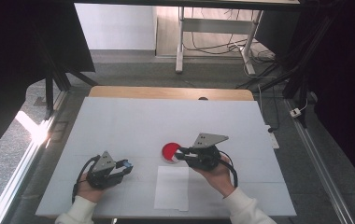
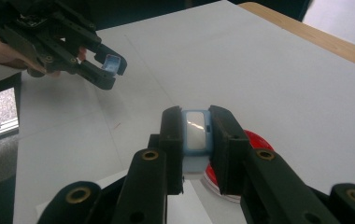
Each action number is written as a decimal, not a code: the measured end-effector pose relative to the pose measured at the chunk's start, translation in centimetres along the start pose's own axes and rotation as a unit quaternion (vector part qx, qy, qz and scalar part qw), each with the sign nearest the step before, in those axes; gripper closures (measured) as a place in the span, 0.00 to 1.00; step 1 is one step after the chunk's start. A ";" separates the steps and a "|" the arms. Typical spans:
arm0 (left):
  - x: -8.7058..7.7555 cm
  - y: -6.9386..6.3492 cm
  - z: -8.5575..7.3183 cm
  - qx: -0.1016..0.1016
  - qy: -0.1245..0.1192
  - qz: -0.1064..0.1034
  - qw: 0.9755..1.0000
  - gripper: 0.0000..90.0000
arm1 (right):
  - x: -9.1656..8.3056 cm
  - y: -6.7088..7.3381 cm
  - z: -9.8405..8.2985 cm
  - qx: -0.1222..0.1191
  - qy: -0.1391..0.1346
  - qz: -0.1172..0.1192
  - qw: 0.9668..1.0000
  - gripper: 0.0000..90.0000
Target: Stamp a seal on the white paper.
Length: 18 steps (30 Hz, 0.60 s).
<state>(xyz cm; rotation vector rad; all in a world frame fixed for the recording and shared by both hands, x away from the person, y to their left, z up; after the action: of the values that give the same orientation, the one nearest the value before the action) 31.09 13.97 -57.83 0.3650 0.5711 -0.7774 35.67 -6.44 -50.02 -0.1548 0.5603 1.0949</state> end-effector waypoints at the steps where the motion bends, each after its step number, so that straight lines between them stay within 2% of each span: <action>1: 0.0 0.0 0.0 0.000 0.000 0.000 1.000 0.72 | -0.1 0.1 -0.1 -0.002 0.003 0.000 1.000 0.83; 18: 0.0 0.0 0.0 -0.002 -0.002 0.001 1.000 0.72 | -0.2 2.0 -0.6 -0.012 0.014 0.019 1.000 0.83</action>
<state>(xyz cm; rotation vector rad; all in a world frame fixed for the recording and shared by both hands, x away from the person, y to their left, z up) 31.08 13.96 -57.77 0.3608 0.5677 -0.7750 33.63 -5.86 -50.17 -0.1810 0.5765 1.1383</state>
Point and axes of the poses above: each handheld gripper's, and its own axes: x roughly forward along the jaws, z roughly out of its top, y roughly to its left, the point moved 10 cm from there along x, roughly forward along the jaws, and after that the axes turned 9 degrees about x, right-handed, at the moved point
